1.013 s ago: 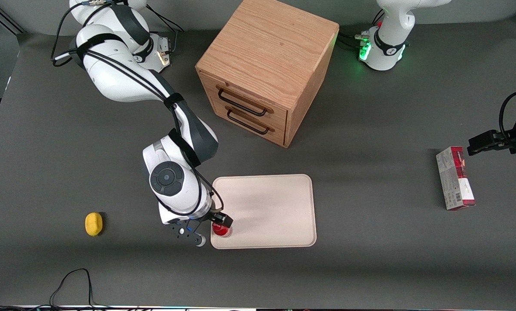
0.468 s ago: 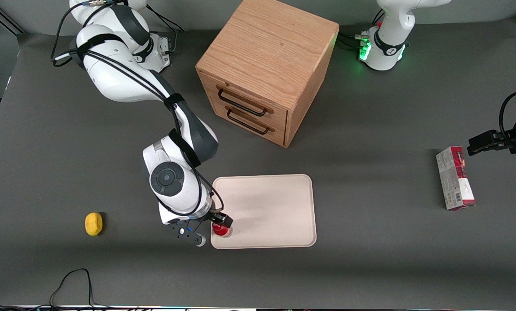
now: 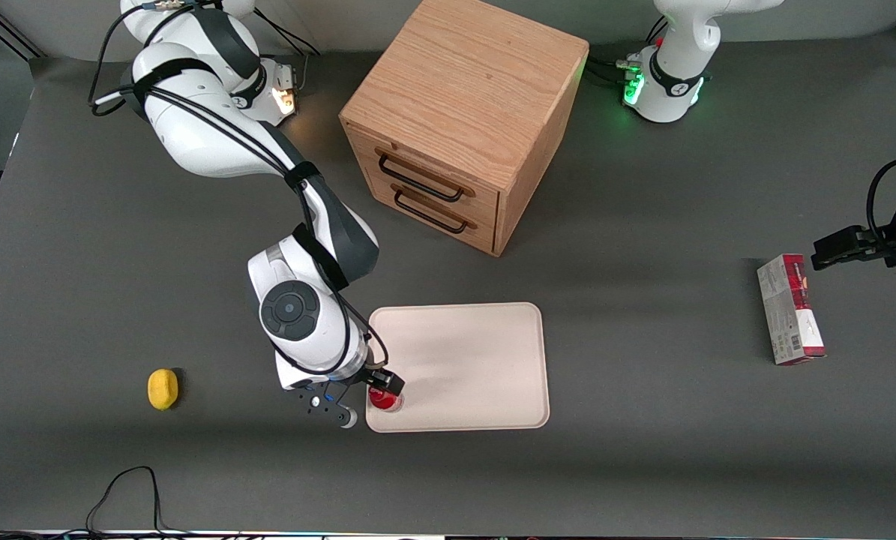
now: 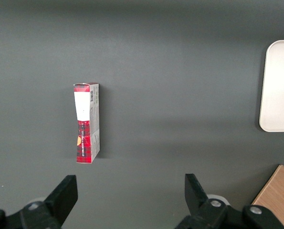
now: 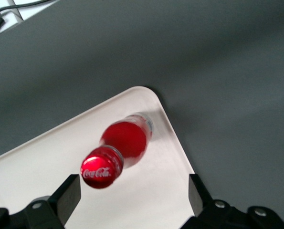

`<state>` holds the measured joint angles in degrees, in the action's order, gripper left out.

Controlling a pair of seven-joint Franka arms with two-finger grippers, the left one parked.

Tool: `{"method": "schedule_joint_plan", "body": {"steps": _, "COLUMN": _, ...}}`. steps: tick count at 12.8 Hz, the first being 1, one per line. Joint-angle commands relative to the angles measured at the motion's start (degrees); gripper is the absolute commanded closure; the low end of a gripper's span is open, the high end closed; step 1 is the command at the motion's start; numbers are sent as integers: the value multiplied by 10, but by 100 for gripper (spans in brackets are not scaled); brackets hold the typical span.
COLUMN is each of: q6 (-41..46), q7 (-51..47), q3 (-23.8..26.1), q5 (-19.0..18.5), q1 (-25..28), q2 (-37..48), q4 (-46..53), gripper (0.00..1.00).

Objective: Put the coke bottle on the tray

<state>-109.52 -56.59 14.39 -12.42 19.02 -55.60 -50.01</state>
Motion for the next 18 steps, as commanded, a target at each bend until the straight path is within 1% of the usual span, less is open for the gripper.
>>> {"method": "schedule_joint_plan", "body": {"steps": 1, "q6": 82, "q7": 15, "q3": 3, "q5": -11, "q1": 5, "q2": 35, "q4": 11, "gripper": 0}}
{"method": "schedule_joint_plan", "body": {"steps": 2, "q6": 116, "q7": 53, "q3": 3, "q5": 2, "q1": 4, "q2": 47, "q4": 2, "gripper": 0}}
{"method": "schedule_joint_plan", "body": {"steps": 3, "q6": 145, "q7": 87, "q3": 1, "q5": 25, "q1": -4, "q2": 74, "q4": -16, "gripper": 0}}
{"method": "schedule_joint_plan", "body": {"steps": 4, "q6": 156, "q7": 121, "q3": 0, "q5": 42, "q1": -19, "q2": 110, "q4": -59, "gripper": 0}}
{"method": "schedule_joint_plan", "body": {"steps": 6, "q6": 141, "q7": 203, "q3": 0, "q5": 74, "q1": -67, "q2": 233, "q4": -219, "gripper": 0}}
{"method": "schedule_joint_plan", "body": {"steps": 7, "q6": 133, "q7": 259, "q3": -1, "q5": 98, "q1": -93, "q2": 299, "q4": -296, "gripper": 0}}
{"method": "schedule_joint_plan", "body": {"steps": 8, "q6": 131, "q7": 312, "q3": -5, "q5": 112, "q1": -114, "q2": 359, "q4": -359, "gripper": 0}}
{"method": "schedule_joint_plan", "body": {"steps": 10, "q6": 136, "q7": 382, "q3": -8, "q5": 114, "q1": -155, "q2": 442, "q4": -436, "gripper": 0}}
{"method": "schedule_joint_plan", "body": {"steps": 11, "q6": 140, "q7": 407, "q3": -13, "q5": 117, "q1": -161, "q2": 476, "q4": -461, "gripper": 0}}
{"method": "schedule_joint_plan", "body": {"steps": 13, "q6": 161, "q7": 468, "q3": -54, "q5": 142, "q1": -158, "q2": 542, "q4": -502, "gripper": 0}}
{"method": "schedule_joint_plan", "body": {"steps": 14, "q6": 180, "q7": 503, "q3": -66, "q5": 143, "q1": -158, "q2": 565, "q4": -511, "gripper": 0}}
{"method": "schedule_joint_plan", "body": {"steps": 16, "q6": 202, "q7": 522, "q3": -95, "q5": 144, "q1": -157, "q2": 573, "q4": -504, "gripper": 0}}
{"method": "schedule_joint_plan", "body": {"steps": 18, "q6": 206, "q7": 525, "q3": -96, "q5": 144, "q1": -158, "q2": 574, "q4": -503, "gripper": 0}}
